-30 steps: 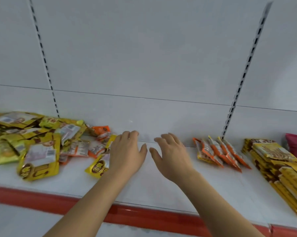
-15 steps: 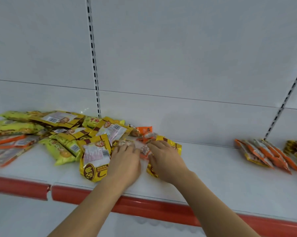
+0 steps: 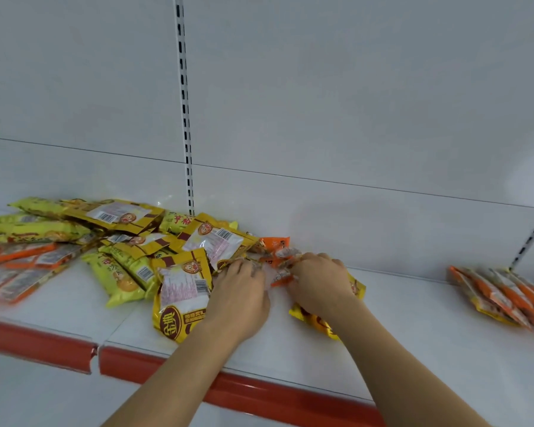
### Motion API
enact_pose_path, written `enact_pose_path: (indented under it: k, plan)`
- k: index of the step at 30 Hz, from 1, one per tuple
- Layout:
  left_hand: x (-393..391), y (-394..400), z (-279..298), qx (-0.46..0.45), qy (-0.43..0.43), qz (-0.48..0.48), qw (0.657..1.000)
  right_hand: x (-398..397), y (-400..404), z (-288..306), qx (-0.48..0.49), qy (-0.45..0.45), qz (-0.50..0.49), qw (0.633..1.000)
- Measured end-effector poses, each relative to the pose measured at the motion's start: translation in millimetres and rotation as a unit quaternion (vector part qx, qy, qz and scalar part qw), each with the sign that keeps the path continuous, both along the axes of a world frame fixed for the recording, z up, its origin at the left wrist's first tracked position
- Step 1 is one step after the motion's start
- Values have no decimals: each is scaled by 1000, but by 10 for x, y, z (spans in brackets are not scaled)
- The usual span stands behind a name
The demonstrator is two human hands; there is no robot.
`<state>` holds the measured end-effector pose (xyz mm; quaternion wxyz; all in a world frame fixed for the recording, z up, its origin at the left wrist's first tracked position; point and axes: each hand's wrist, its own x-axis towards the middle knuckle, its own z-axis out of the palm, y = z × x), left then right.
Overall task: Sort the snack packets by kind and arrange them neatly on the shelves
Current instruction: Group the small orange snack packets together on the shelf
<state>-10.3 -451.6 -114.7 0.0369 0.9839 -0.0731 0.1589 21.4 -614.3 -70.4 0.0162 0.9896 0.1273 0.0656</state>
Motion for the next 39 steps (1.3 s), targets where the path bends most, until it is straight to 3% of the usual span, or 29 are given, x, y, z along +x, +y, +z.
enact_pose_path:
  k: [3, 6, 7, 9, 10, 11, 13, 16, 19, 21, 23, 27, 30, 34, 39]
  plan:
    - [38, -65, 27, -108, -26, -29, 993, -3, -132, 48, 121, -58, 10, 991]
    - [-2, -182, 274, -312, 5, -7, 950, -92, -198, 81, 350, -65, 37, 934]
    - [-16, -212, 377, -418, 36, 8, 908, -133, -191, 76, 371, -99, 71, 921]
    - [-23, -254, 584, -661, 132, 16, 739, -187, -162, 33, 346, -195, 151, 905]
    - [-18, -257, 647, -732, 177, 12, 658, -198, -151, -3, 323, -230, 194, 898]
    - [-10, -248, 673, -763, 200, -2, 615, -204, -150, -38, 307, -238, 234, 891]
    - [34, -214, 662, -757, 177, 9, 629, -224, -165, -40, 326, -183, 266, 888]
    - [88, -105, 573, -728, 93, 76, 675, -104, -238, 18, 376, -131, 170, 902]
    - [45, 14, 577, -710, 63, 106, 693, 158, -216, -24, 188, -57, 105, 975]
    - [-13, 67, 591, -713, 64, 108, 690, 292, -135, -97, 94, -27, 100, 990]
    - [-37, 130, 579, -697, 66, 112, 706, 375, -82, -138, 58, -21, 83, 995]
    - [-62, 175, 555, -678, 44, 88, 728, 434, -172, -128, 75, -48, 66, 994]
    - [-63, 146, 568, -667, 14, 83, 740, 433, -326, -78, 159, -81, 38, 983]
    - [-33, 38, 544, -656, -16, 80, 751, 256, -389, 81, 407, -169, 43, 897]
    - [-27, -197, 561, -683, -4, 73, 726, -123, -109, 150, 495, -126, 123, 851]
